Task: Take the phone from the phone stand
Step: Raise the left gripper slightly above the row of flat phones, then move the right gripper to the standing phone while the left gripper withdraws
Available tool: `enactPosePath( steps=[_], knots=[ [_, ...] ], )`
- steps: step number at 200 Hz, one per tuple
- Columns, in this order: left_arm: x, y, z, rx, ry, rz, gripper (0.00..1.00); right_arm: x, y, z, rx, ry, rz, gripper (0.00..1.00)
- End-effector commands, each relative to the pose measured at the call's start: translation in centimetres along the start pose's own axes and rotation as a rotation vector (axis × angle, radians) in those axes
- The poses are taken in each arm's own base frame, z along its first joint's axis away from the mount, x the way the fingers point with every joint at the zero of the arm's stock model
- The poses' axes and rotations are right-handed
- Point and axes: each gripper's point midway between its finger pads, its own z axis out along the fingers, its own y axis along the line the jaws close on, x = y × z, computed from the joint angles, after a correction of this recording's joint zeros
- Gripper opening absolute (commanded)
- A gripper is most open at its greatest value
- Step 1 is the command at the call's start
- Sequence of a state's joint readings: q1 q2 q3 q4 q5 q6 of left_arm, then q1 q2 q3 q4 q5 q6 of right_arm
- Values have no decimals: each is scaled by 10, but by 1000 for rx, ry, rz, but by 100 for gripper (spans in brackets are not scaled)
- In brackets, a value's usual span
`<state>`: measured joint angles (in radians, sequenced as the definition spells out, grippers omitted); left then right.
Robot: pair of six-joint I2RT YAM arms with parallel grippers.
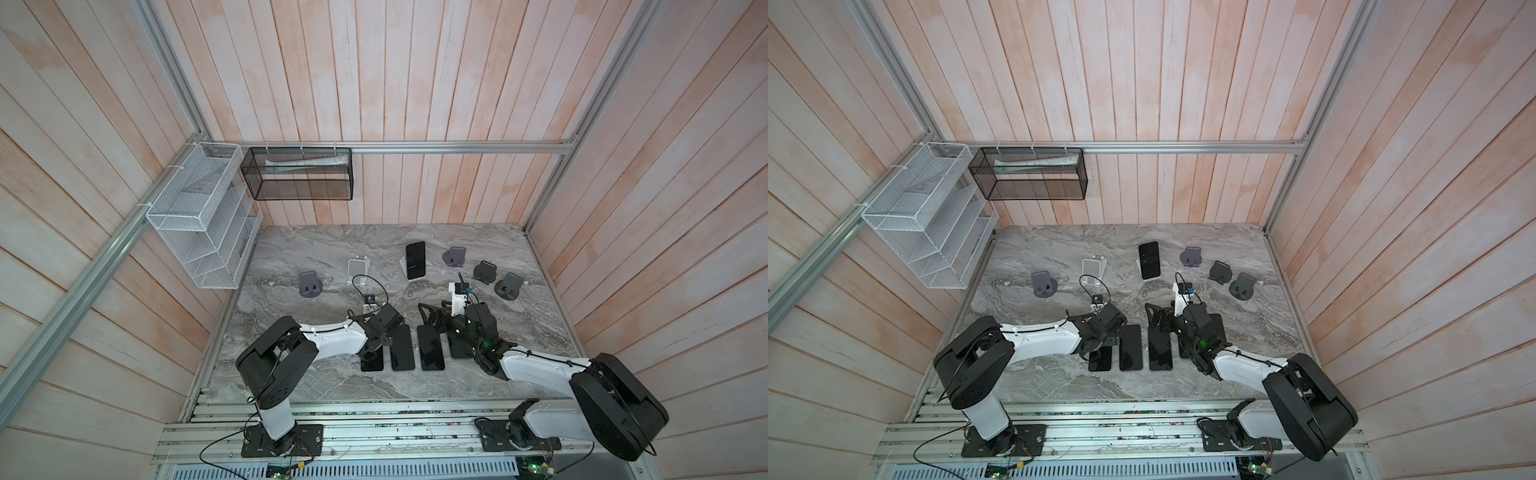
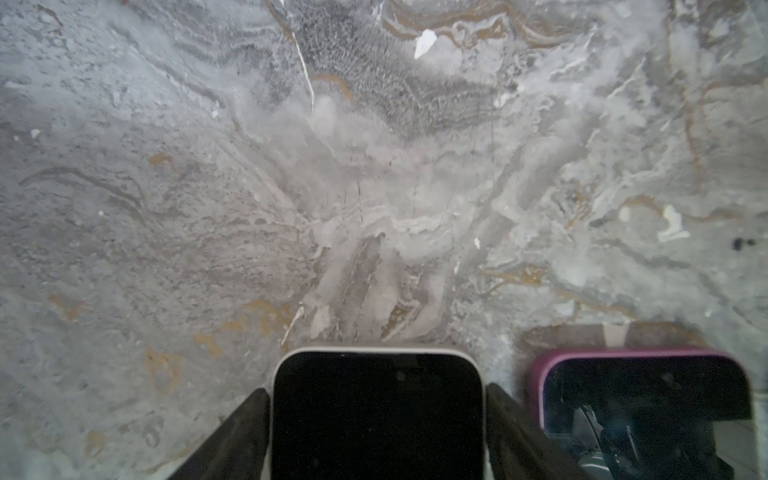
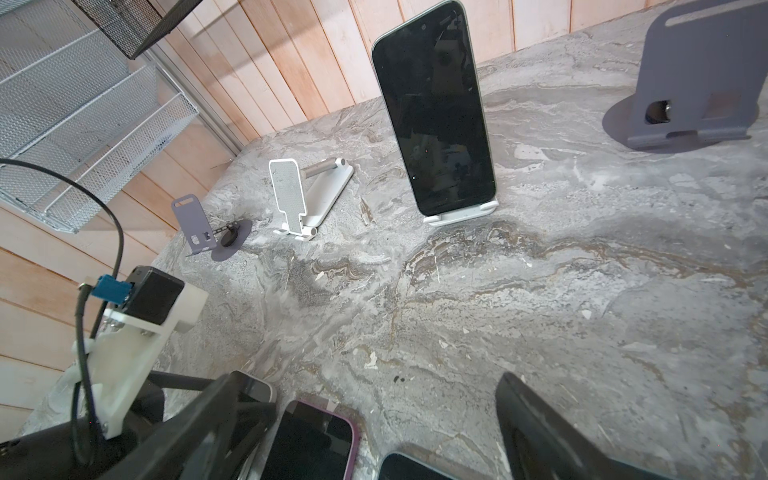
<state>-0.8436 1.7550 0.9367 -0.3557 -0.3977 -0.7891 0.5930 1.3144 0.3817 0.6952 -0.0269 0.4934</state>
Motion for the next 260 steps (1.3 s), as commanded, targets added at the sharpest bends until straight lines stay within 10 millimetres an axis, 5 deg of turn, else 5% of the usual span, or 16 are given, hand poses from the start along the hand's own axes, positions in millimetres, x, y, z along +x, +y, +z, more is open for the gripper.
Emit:
enactPosePath(
  steps=[1, 31, 67, 102, 135, 173, 189, 209, 231, 260],
  knots=[
    [-3, -3, -3, -2, 9, 21, 81, -11, 7, -1, -15, -30, -13, 98],
    [-24, -9, -26, 32, -41, 37, 82, -13, 6, -2, -9, -35, -17, 98],
    [-66, 0, -78, 36, -185, 37, 85, -13, 4, -3, 4, -39, -24, 98],
    [-115, 22, -148, 46, -413, 31, 100, -17, -5, -8, 50, -78, -37, 98],
    [-171, 44, -227, 29, -714, 15, 100, -5, -38, -1, 210, -60, -36, 98],
    [-211, 81, -307, 50, -1059, -100, 100, -46, -31, 1, 215, -134, 35, 98],
    [-216, 91, -306, 83, -1096, -120, 100, -62, -15, 13, 177, -115, -18, 98],
    [-216, 101, -280, 79, -1047, -134, 100, -72, 0, 27, 147, -53, -108, 98],
    [-215, 101, -256, 75, -979, -109, 100, -84, 4, 36, 163, -28, -194, 98],
    [-226, 87, -255, 183, -930, -101, 100, -102, 13, 56, 170, 23, -291, 98]
  ],
)
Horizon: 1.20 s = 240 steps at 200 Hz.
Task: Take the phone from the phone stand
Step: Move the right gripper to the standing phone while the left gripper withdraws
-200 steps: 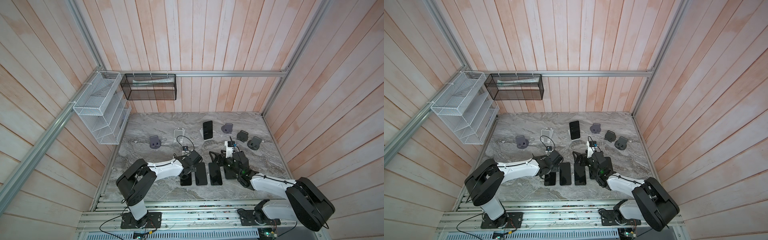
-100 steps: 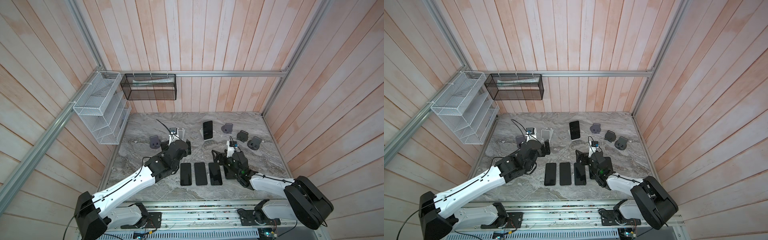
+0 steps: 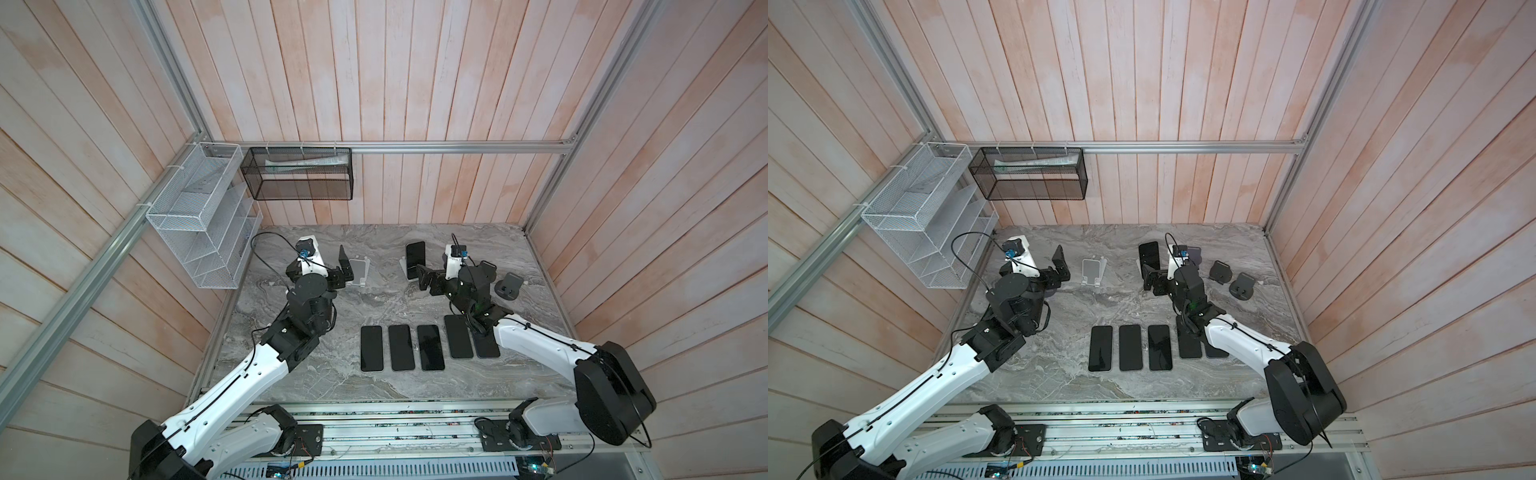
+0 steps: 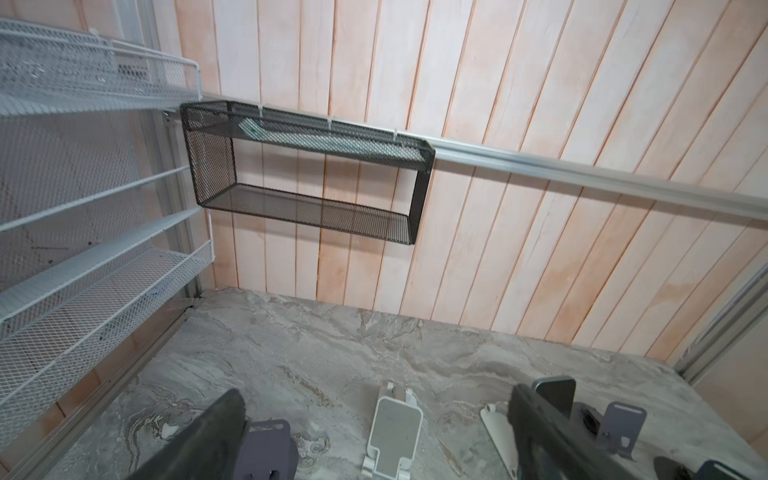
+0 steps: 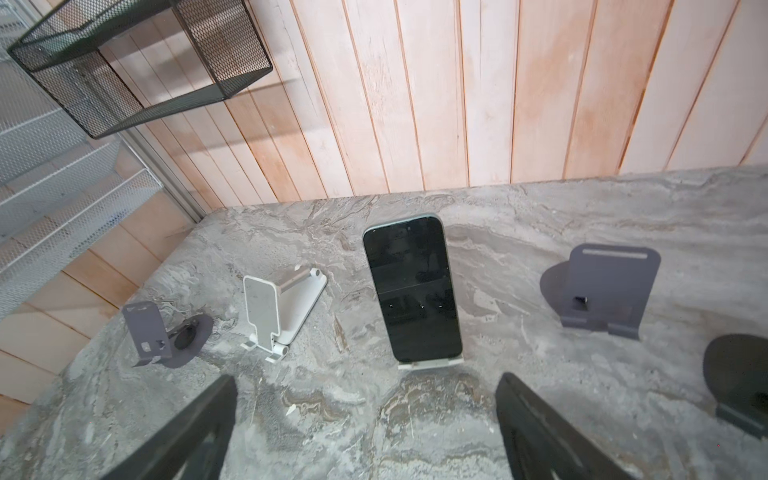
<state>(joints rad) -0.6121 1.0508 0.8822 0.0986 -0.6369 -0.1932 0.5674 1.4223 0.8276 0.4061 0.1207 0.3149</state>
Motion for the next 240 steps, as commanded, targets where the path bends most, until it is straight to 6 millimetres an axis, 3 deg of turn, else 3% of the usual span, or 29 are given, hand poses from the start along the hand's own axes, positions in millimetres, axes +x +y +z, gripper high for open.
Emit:
enactPosePath(
  steps=[1, 33, 68, 78, 114, 157, 240],
  knots=[
    [-7, -19, 4, 120, 36, -39, 100, 16, -1, 17, 15, 134, -137, 98],
    [-5, -39, 14, 239, 103, -21, 100, 2, 2, 53, -10, 198, -202, 98],
    [47, -40, 38, 298, 286, 5, 100, -11, -3, 92, -7, 260, -240, 98],
    [54, -38, 42, 307, 333, -21, 100, -14, -7, 102, -9, 274, -225, 98],
    [54, -43, 38, 382, 341, -89, 100, -21, -20, 130, -7, 311, -212, 98],
    [53, -42, 38, 421, 357, -150, 100, -14, -27, 147, -28, 360, -189, 98],
    [54, -29, 44, 434, 379, -248, 100, 1, -35, 157, -3, 351, -139, 95]
  ],
)
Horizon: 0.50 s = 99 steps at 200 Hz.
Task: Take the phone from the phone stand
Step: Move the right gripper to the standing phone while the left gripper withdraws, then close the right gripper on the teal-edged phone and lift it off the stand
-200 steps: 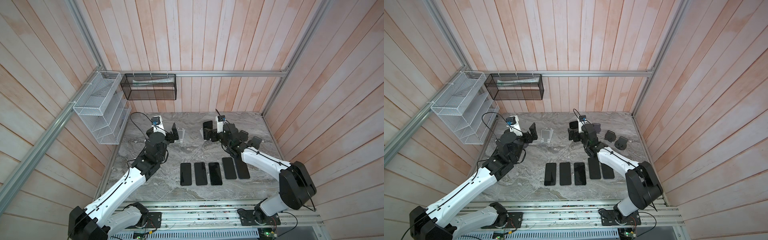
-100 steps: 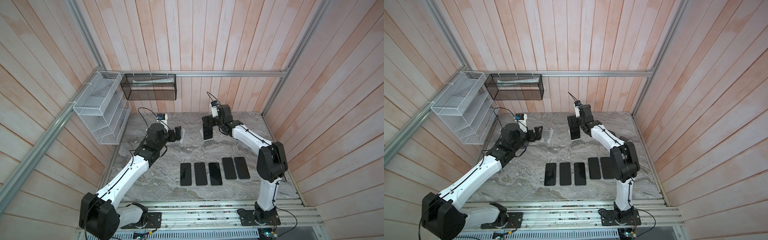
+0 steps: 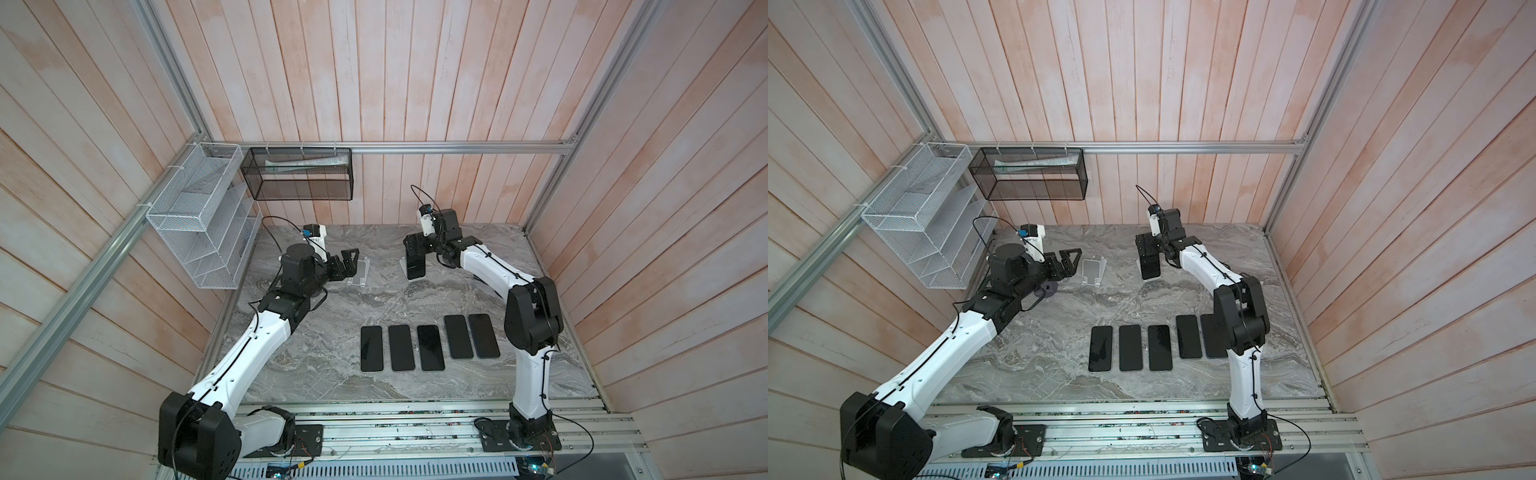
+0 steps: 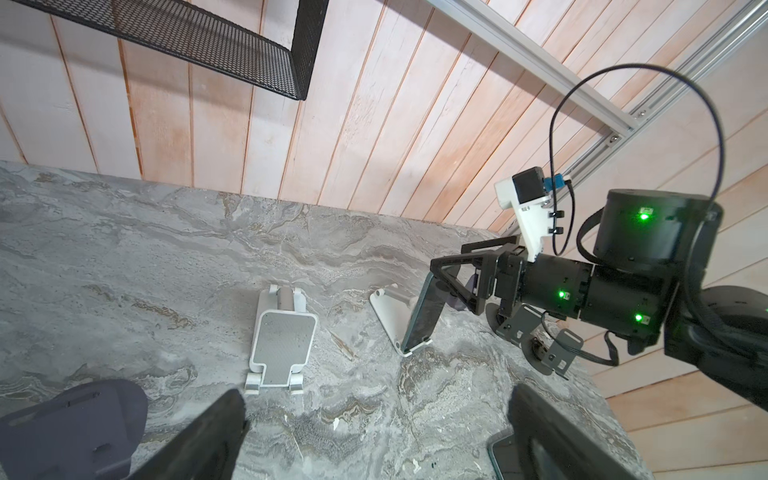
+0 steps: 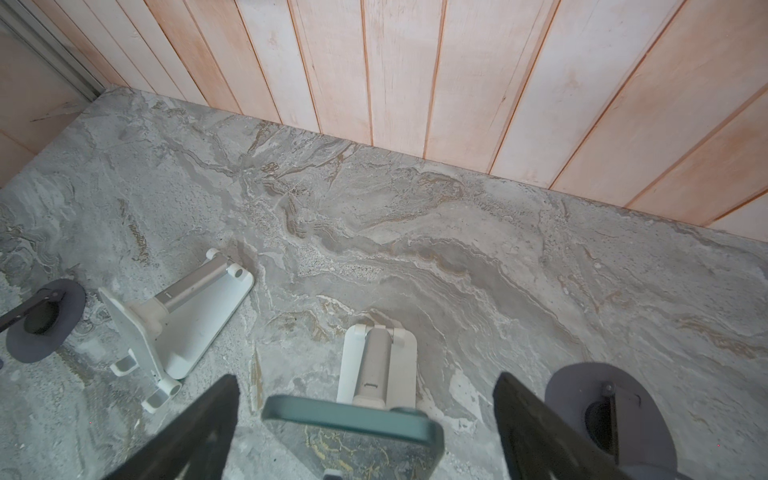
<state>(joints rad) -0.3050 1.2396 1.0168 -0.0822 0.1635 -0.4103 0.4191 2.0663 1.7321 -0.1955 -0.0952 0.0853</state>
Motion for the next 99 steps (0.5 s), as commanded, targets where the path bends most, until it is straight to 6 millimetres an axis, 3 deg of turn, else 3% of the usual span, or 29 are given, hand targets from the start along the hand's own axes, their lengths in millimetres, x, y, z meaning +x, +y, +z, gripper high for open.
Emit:
enactPosePath(
  steps=[1, 99],
  knots=[
    [1, -3, -1, 40, -1, -29, 100, 6, -1, 8, 1, -1, 30, 94],
    [-1, 5, 1, 59, 0, -75, 100, 27, 5, 19, -20, 23, 41, 91]
  ],
)
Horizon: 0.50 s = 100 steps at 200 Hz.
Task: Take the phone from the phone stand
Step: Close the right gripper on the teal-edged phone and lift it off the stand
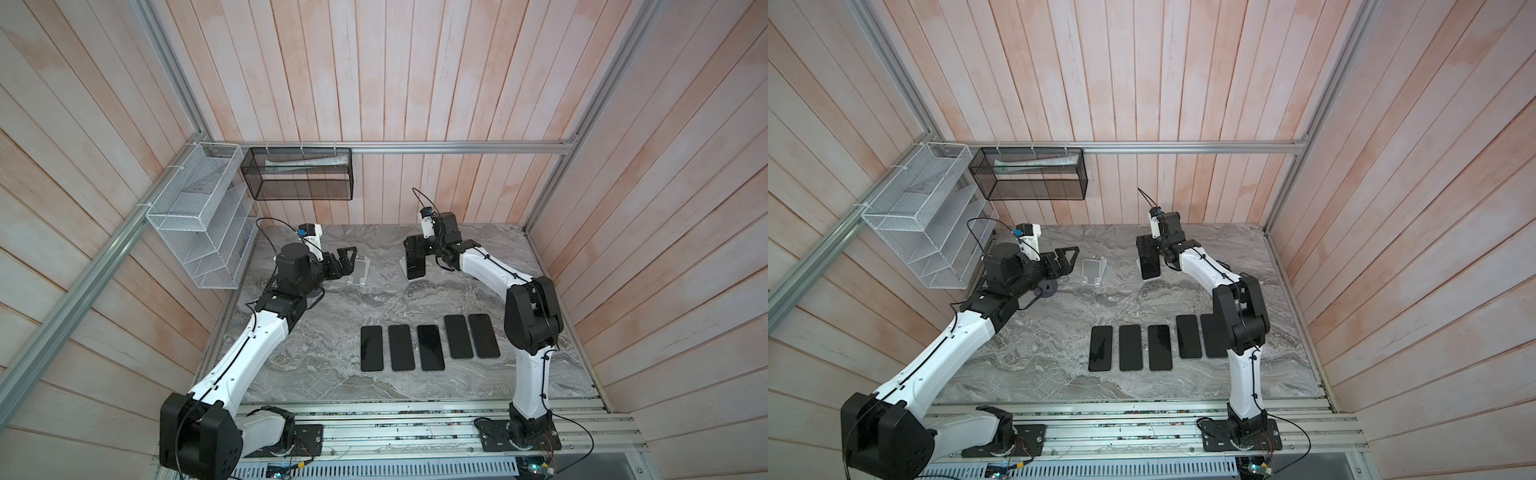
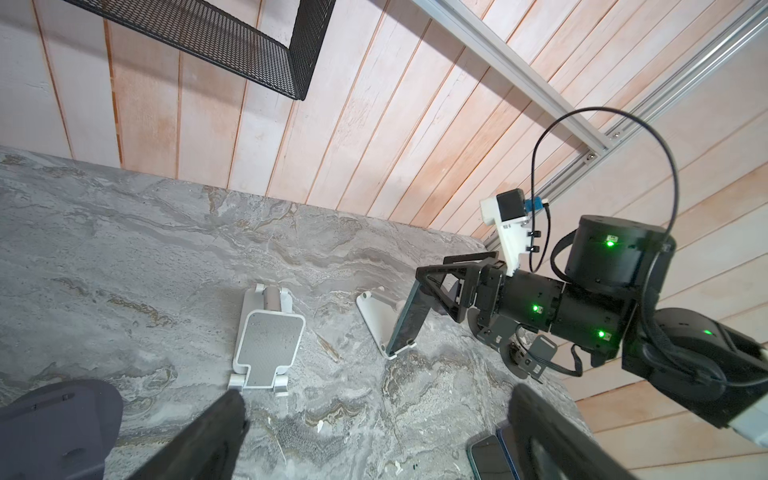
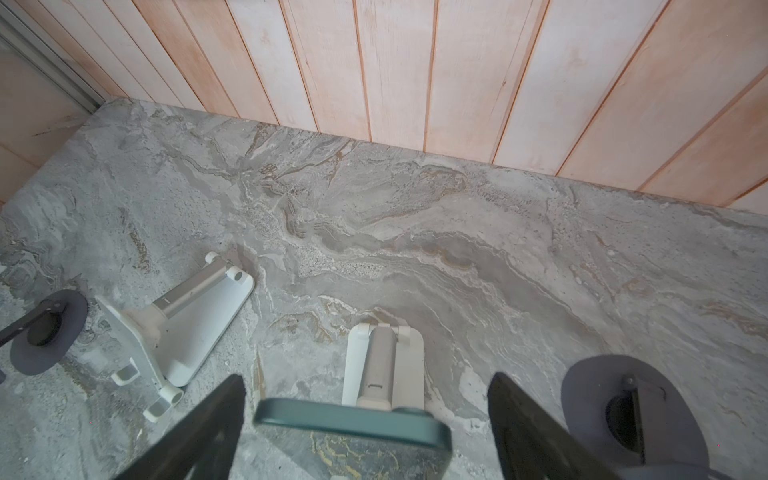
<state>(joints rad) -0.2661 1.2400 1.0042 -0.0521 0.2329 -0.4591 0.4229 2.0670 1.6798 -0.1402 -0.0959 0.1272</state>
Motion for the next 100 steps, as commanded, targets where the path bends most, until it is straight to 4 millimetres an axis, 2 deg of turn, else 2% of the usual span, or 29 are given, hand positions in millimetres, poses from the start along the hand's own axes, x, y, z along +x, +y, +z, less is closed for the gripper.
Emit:
enactPosePath(
  steps=[1, 72, 100],
  knots=[
    [2, 2, 2, 21, 4, -19, 100, 16, 4, 12, -16, 24, 1, 91],
    [-1, 11, 2, 19, 1, -54, 100, 31, 10, 24, 7, 45, -40, 87],
    [-2, 12, 1, 23, -6, -61, 100, 33, 12, 24, 13, 34, -42, 81]
  ],
)
